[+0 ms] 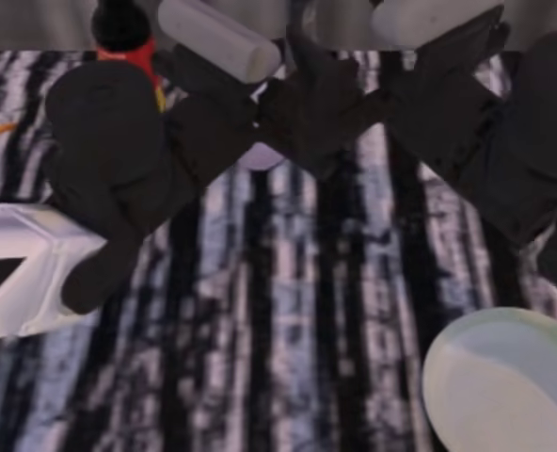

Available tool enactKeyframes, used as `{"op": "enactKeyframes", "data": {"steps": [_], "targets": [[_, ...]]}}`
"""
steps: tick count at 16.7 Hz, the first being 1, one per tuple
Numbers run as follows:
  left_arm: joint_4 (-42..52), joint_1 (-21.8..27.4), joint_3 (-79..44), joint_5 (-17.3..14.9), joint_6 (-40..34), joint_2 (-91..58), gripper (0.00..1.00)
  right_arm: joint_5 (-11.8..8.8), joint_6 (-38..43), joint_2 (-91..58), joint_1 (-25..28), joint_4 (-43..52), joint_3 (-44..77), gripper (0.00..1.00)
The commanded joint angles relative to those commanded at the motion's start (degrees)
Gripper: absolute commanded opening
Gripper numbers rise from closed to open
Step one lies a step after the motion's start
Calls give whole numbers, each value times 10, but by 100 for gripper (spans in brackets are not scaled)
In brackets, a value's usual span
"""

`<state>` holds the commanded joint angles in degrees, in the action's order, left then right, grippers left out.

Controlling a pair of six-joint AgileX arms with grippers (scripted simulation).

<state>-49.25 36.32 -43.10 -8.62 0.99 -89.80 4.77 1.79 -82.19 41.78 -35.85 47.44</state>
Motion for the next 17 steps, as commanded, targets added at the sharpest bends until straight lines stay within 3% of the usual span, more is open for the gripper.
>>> {"op": "enactKeyframes", "data": {"steps": [4, 9, 17], "targets": [[0, 0, 0, 0, 0, 0, 0, -6, 0, -93, -8, -12, 79, 100], [0, 0, 0, 0, 0, 0, 0, -8, 0, -105, -9, -14, 91, 100], [0, 0, 0, 0, 0, 0, 0, -8, 0, -105, -9, -14, 91, 40]]}}
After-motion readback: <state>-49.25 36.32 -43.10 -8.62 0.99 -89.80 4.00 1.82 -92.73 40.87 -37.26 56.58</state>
